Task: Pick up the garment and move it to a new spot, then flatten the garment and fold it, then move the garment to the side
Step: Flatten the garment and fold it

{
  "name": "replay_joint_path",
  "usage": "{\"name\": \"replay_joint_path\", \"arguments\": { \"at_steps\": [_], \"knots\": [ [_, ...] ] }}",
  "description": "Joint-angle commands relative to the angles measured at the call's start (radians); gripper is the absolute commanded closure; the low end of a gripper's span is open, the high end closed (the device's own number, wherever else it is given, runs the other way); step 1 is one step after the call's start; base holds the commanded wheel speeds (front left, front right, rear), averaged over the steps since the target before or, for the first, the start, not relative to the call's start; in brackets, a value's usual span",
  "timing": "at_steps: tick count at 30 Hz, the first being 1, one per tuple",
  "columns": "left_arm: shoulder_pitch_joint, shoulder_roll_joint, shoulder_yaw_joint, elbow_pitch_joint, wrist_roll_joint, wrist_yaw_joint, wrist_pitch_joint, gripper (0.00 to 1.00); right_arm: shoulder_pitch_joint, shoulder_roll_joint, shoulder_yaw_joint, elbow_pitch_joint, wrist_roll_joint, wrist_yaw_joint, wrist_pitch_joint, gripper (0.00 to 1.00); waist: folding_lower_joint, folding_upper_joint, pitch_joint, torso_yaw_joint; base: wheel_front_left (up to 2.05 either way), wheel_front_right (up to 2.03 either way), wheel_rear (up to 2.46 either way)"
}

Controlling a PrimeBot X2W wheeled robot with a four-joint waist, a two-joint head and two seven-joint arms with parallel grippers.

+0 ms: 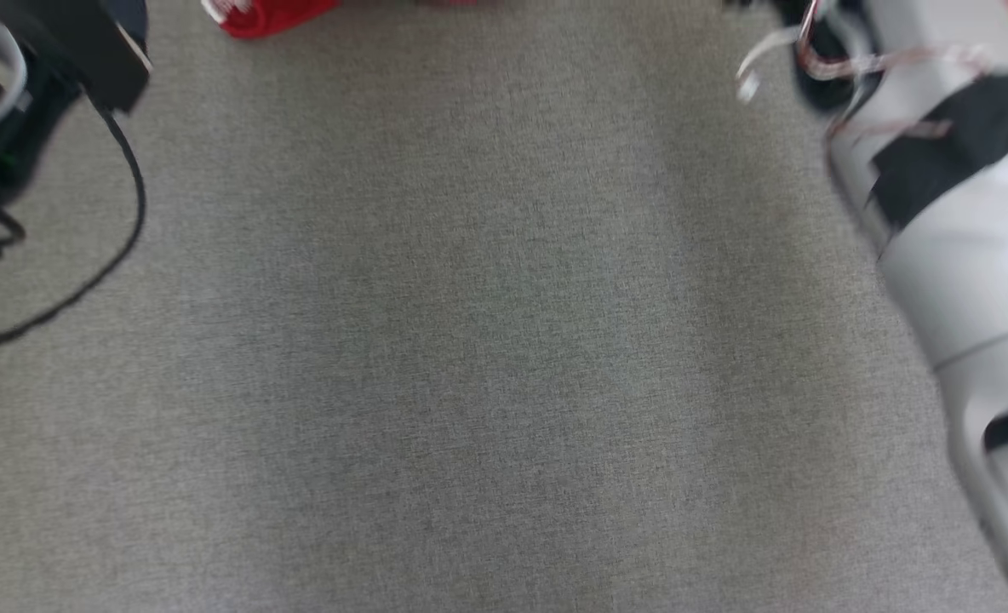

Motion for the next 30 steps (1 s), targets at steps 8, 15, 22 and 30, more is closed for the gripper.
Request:
{"name": "replay_joint_path", "arguments": {
  "at_steps": [8,15,22,30],
  "knots": [
    [0.207,0.022,0.034,-0.08,-0.074,0.002,-0.02,1.0,0.252,-0.063,0.119,-0.146,0.148,-0.001,0.0,1.0,-0.0001,-0.0001,-0.134,0.032,0.0,0.0,0.0],
    [0.461,-0.011,0.124,-0.133,0.005,0.002,-0.019,1.0,0.482,-0.141,0.198,-0.24,0.255,-0.001,0.0,1.0,-0.0001,-0.0001,-0.263,0.061,0.0,0.0,0.0],
    [0.712,-0.084,0.225,-0.153,0.098,0.027,-0.019,1.0,0.68,-0.209,0.304,-0.312,0.304,-0.001,0.0,1.0,-0.0001,-0.0001,-0.386,0.081,0.0,0.0,0.0],
    [0.95,-0.154,0.294,-0.171,0.185,0.046,-0.019,1.0,0.866,-0.286,0.287,-0.413,0.317,-0.001,0.0,1.0,-0.0001,-0.0001,-0.484,0.091,0.0,0.0,0.0]
  ]
}}
